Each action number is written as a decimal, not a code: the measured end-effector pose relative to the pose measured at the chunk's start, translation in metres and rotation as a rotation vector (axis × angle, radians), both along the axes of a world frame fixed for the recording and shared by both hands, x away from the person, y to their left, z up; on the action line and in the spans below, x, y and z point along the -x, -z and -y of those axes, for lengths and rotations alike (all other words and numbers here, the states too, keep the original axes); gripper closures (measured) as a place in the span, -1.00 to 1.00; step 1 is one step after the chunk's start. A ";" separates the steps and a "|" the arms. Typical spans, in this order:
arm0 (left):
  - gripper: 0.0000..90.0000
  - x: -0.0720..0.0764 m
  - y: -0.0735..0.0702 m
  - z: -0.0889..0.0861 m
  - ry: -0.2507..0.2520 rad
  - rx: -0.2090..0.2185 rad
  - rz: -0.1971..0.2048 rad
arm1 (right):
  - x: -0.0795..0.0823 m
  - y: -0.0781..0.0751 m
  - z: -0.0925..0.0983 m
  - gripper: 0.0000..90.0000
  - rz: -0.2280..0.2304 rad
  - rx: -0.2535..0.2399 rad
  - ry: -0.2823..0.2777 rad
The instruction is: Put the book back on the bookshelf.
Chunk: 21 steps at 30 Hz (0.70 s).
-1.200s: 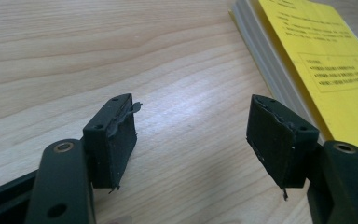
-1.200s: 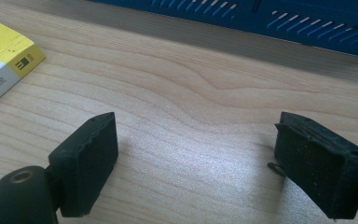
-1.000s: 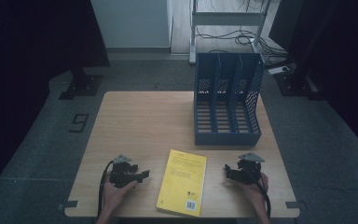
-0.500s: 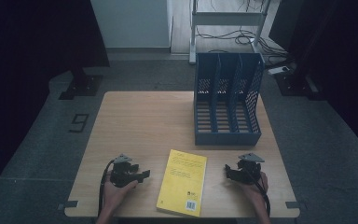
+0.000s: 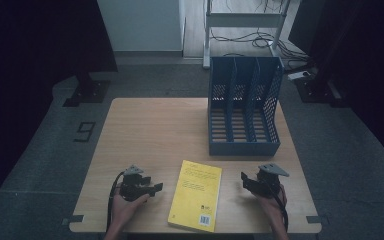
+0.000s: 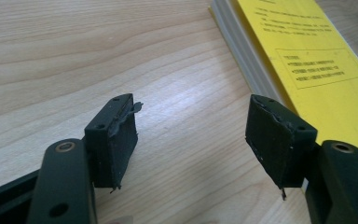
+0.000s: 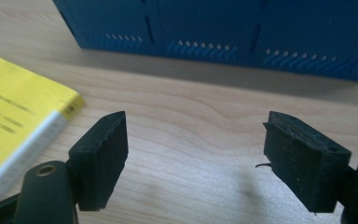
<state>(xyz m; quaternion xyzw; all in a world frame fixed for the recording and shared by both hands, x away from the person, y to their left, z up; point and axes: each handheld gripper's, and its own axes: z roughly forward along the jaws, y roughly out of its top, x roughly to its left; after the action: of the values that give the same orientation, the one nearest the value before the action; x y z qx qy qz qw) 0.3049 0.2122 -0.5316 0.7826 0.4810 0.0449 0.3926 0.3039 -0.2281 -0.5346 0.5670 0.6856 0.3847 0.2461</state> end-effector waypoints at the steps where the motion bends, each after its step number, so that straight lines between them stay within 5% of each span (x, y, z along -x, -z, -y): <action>1: -0.26 0.000 0.000 0.000 0.001 0.003 0.001 | 0.001 -0.002 -0.001 -0.51 0.006 -0.005 -0.002; 21: -0.26 0.002 -0.006 0.002 0.011 0.037 0.007 | 0.015 -0.018 -0.039 -0.50 0.041 -0.034 -0.102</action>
<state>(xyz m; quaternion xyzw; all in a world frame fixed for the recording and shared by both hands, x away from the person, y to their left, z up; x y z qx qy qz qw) 0.3024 0.2106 -0.5254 0.7778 0.4760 0.0366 0.4087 0.2886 -0.1891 -0.5165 0.5275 0.7017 0.4198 0.2306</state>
